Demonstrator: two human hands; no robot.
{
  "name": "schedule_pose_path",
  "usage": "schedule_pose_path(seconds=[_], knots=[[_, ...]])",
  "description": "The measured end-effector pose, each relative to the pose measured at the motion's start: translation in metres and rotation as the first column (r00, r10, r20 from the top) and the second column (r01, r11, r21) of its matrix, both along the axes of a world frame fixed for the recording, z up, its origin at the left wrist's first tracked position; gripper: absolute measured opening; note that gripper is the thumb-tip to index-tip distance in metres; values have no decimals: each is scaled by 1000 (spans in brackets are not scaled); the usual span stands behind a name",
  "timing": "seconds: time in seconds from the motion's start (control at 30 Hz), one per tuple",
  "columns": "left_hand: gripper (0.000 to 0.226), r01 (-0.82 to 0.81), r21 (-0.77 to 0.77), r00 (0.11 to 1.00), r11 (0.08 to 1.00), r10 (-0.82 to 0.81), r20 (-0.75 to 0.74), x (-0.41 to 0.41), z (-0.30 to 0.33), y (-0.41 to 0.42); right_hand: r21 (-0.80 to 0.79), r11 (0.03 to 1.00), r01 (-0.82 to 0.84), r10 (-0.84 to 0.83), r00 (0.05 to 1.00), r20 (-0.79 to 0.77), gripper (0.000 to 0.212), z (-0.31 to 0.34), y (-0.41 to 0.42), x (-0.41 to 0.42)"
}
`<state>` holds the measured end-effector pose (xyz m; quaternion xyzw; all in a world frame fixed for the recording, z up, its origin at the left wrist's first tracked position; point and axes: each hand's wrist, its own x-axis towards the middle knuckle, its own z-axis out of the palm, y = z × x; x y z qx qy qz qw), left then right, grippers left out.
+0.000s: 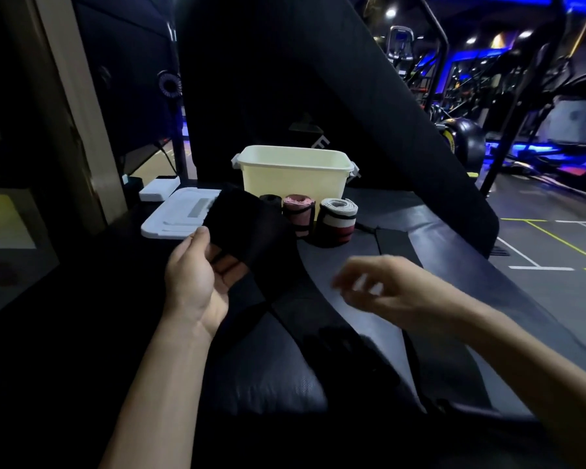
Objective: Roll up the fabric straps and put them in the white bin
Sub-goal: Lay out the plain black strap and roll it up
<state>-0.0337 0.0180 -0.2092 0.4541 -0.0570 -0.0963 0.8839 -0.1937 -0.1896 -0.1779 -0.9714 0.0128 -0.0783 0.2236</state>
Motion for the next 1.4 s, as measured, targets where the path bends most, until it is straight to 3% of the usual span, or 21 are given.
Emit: schedule_pose_path(seconds=[0.13, 0.2, 0.27, 0.33, 0.4, 0.47, 0.57, 0.7, 0.87, 0.93, 1.07, 1.2, 1.33, 1.4], knots=[[27, 50, -64, 997, 997, -54, -57, 1, 1, -6, 268, 963, -29, -1, 994, 114, 44, -8, 14, 35], [27, 66, -68, 994, 996, -72, -85, 1, 2, -8, 324, 942, -84, 47, 992, 120, 39, -8, 24, 52], [28, 68, -44, 991, 997, -73, -113, 3, 1, -9, 319, 939, -126, 76, 983, 166, 20, -9, 31, 64], [32, 68, -48, 988, 997, -74, -134, 7, -3, -11, 281, 948, -152, 78, 963, 259, 35, -8, 35, 68], [33, 45, -76, 986, 996, -56, -158, 11, -4, -11, 320, 928, -191, 89, 948, 306, 32, -6, 38, 65], [31, 53, -94, 988, 994, -66, -138, 11, -3, -13, 443, 868, -227, 94, 949, 301, 12, -4, 40, 60], [32, 192, -90, 980, 977, -196, -41, -1, 3, -19, 649, 721, -244, 27, 946, 324, 26, 1, 35, 58], [59, 461, 173, 857, 870, -488, 166, -23, 7, -38, 724, 662, -194, -147, 914, 379, 42, 18, 12, 62], [30, 561, 521, 650, 644, -732, 204, -51, -10, -63, 805, 574, -151, -368, 831, 418, 50, 43, -29, 55], [33, 568, 590, 580, 575, -787, 209, -58, -16, -70, 834, 529, -158, -438, 791, 427, 49, 50, -48, 48], [21, 590, 539, 560, 601, -786, 262, -72, -21, -88, 870, 481, -106, -519, 765, 381, 55, 57, -92, 32], [25, 688, 342, 602, 640, -766, 224, -88, -16, -106, 897, 435, 84, -633, 737, 238, 65, 42, -134, 19], [21, 756, 304, 544, 580, -815, 199, -102, -15, -121, 833, 371, 411, -725, 688, -17, 72, 11, -155, 4], [24, 777, 330, 496, 536, -844, 204, -108, -16, -128, 812, 351, 466, -716, 693, -89, 74, 2, -163, 3]])
